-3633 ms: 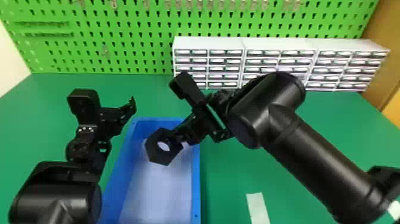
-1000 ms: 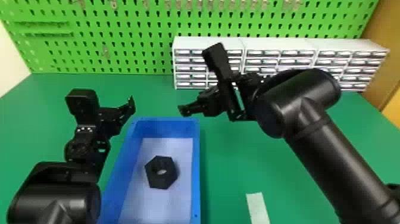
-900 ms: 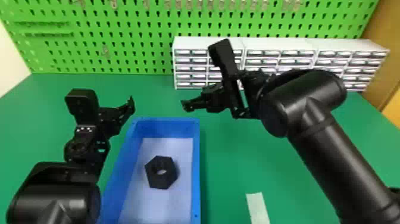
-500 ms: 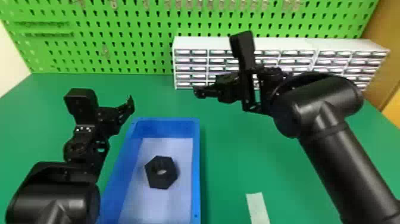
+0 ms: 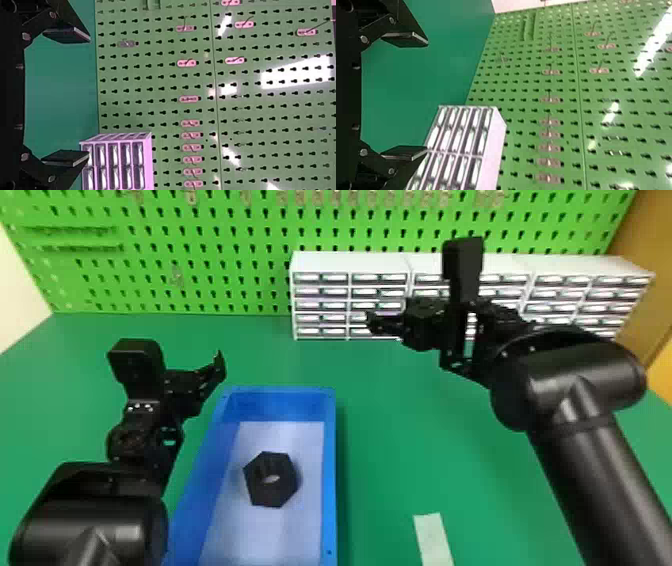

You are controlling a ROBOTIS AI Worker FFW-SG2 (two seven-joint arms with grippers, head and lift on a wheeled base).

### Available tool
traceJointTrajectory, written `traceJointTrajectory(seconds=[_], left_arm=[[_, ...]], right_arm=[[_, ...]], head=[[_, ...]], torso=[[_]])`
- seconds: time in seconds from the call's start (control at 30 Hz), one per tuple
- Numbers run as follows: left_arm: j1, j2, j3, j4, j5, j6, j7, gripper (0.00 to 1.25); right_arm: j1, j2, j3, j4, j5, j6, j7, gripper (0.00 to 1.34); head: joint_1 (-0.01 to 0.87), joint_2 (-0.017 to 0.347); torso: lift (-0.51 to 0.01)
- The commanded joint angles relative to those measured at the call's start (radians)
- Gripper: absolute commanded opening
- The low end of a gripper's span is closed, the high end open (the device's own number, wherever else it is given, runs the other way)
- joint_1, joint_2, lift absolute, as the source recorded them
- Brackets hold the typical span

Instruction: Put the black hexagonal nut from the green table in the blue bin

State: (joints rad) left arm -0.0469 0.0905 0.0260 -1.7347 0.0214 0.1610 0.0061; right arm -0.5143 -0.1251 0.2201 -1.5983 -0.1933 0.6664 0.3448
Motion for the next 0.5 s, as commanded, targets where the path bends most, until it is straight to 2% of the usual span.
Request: traceJointTrajectory(seconds=[0.0, 0.27, 0.47], left_arm=[[0.001, 0.000, 0.000, -0.002, 0.000, 0.002, 0.000, 1.01], [0.004, 0.000, 0.000, -0.016, 0.002, 0.009, 0.000, 1.01], [0.007, 0.000, 0.002, -0.020, 0.002, 0.011, 0.000, 1.01]], right_arm=[[0.025, 0.001, -0.041, -0.008, 0.018, -0.039, -0.015, 1.01], [0.073, 0.004, -0.080, -0.022, 0.044, -0.119, -0.066, 1.01], [0.117, 0.010, -0.094, -0.026, 0.049, -0.199, -0.130, 1.01]], head=[[0.686, 0.051], [0.686, 0.051], [0.686, 0.051]], torso=[[-0.096], [-0.096], [-0.096]])
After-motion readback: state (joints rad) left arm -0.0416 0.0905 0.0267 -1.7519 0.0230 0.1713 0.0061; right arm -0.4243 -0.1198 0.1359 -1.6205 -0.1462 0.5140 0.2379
